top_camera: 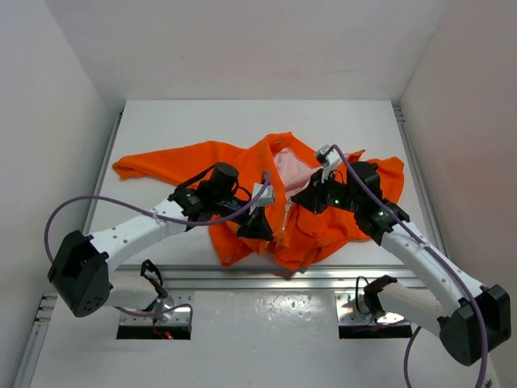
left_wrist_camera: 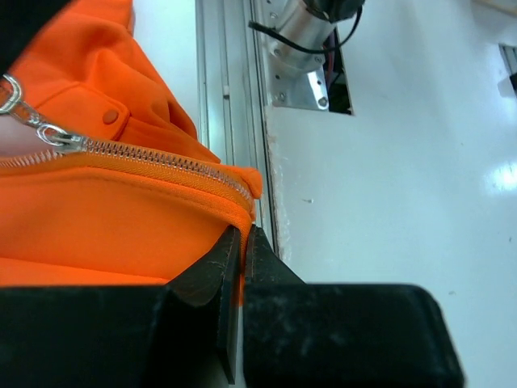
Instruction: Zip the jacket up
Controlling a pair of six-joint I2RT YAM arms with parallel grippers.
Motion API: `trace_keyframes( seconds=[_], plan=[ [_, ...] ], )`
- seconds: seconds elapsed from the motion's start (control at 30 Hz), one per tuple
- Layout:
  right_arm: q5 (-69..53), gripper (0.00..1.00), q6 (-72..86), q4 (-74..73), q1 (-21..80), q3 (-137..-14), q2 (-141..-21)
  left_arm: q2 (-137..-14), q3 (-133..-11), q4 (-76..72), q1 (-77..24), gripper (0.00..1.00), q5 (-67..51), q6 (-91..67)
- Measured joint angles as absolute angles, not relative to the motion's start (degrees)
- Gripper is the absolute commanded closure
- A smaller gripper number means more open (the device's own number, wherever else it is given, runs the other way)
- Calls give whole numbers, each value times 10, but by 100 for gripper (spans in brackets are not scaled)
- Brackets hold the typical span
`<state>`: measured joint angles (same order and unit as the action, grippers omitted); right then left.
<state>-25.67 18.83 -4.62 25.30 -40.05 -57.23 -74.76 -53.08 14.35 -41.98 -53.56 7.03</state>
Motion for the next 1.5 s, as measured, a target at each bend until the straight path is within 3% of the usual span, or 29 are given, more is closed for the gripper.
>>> trace_keyframes(
  seconds=[0.77, 1.5],
  plan=[
    [-180, 100, 108, 32, 36, -438, -733, -689, -569, 390, -408, 100, -469, 325],
    [-145, 100, 66, 90, -90, -584, -864, -679, -590, 331, -44, 100, -329, 177]
  ],
)
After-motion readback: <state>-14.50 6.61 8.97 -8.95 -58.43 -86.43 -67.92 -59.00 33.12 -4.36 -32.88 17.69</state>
